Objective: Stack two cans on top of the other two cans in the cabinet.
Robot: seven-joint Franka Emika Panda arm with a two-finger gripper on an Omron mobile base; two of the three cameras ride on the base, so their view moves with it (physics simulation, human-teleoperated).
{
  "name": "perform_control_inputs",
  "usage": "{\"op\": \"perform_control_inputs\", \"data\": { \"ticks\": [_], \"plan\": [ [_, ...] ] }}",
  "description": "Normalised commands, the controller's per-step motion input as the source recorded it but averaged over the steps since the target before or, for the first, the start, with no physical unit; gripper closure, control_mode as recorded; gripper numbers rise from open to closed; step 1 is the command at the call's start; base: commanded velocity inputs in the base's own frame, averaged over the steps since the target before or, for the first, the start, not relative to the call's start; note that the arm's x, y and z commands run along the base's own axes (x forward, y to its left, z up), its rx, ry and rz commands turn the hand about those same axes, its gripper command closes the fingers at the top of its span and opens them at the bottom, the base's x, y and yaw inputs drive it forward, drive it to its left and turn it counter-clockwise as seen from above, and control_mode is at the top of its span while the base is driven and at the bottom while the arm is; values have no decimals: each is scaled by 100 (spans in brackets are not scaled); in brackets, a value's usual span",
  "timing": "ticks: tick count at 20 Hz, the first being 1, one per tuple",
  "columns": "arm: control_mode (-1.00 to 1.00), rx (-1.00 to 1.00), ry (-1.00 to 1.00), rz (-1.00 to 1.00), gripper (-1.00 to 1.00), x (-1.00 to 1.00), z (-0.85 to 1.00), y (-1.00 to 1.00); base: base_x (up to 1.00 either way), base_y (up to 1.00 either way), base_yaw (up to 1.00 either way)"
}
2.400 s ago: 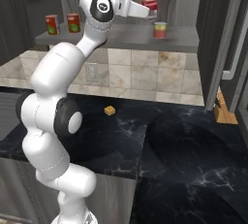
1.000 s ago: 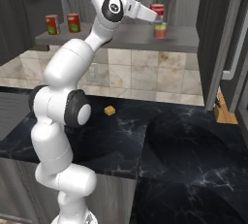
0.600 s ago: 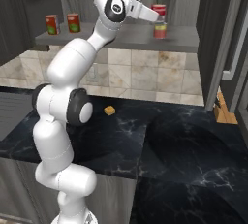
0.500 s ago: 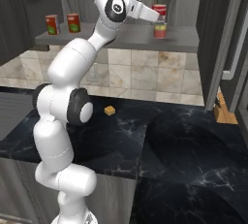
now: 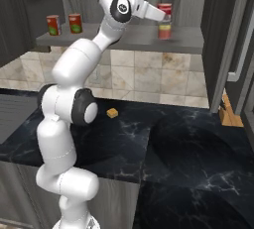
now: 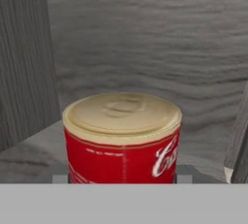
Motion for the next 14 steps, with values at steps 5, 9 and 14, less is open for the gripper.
{"op": "perform_control_inputs", "data": {
  "ticks": [5, 9, 14],
  "plan": [
    [-100, 0, 0, 0, 100, 11, 5, 0, 0, 0, 0],
    [-100, 0, 0, 0, 100, 1, 1, 0, 0, 0, 0],
    [-100, 0, 1, 0, 100, 8, 0, -1, 0, 0, 0]
  ]
}}
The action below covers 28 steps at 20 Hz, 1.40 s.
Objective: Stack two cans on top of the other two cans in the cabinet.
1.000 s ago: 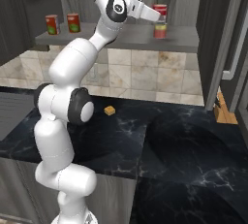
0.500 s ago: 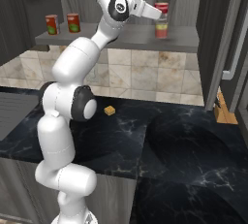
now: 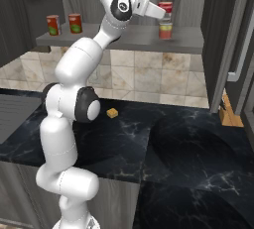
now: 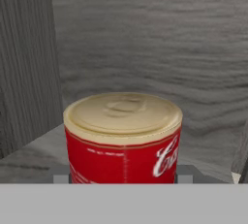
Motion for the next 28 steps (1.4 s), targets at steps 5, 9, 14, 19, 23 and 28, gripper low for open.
{"op": "perform_control_inputs", "data": {
  "ticks": [5, 9, 14, 19, 23, 28],
  "plan": [
    [-100, 0, 2, 0, 100, 13, -2, -6, 0, 0, 0],
    [-100, 0, 3, 0, 100, 8, -5, -9, 0, 0, 0],
    [-100, 0, 2, 0, 100, 6, -8, -7, 0, 0, 0],
    [-100, 0, 0, 0, 100, 4, -18, -2, 0, 0, 0],
    [-100, 0, 0, 0, 100, 3, -23, 0, 0, 0, 0],
    [-100, 0, 0, 0, 100, 9, -24, 3, 0, 0, 0]
  ]
}}
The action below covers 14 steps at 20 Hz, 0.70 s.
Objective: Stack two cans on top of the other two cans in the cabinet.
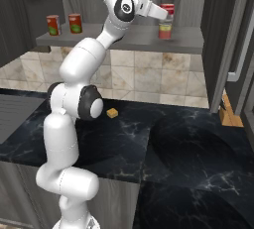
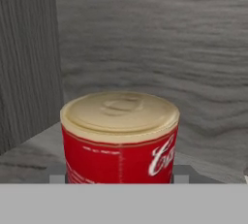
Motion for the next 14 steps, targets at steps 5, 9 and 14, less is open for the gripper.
{"op": "perform_control_inputs", "data": {
  "ticks": [5, 9, 14],
  "plan": [
    [-100, 0, 0, 0, 100, 19, -24, 1, 0, 0, 0],
    [-100, 0, 0, 0, -100, 18, -27, 4, 0, 0, 0],
    [-100, 0, -2, 0, -100, 5, -17, 0, 0, 0, 0]
  ]
}}
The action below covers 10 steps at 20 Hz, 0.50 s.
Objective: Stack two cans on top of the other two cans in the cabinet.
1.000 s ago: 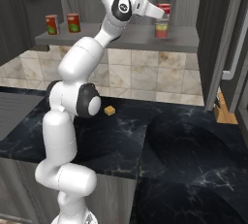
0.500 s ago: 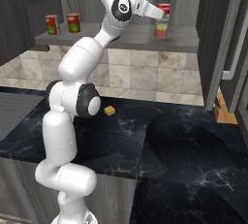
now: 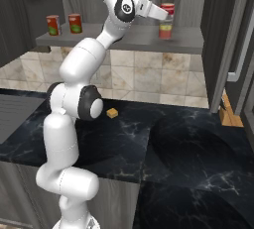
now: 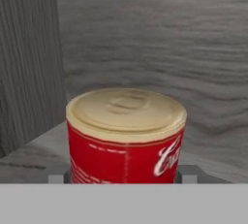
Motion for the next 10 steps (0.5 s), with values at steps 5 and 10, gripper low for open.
{"op": "perform_control_inputs", "data": {
  "ticks": [5, 10],
  "plan": [
    [-100, 0, -2, 0, -100, 1, -11, 7, 0, 0, 0],
    [-100, 0, -3, 0, -100, 0, -6, 18, 0, 0, 0]
  ]
}}
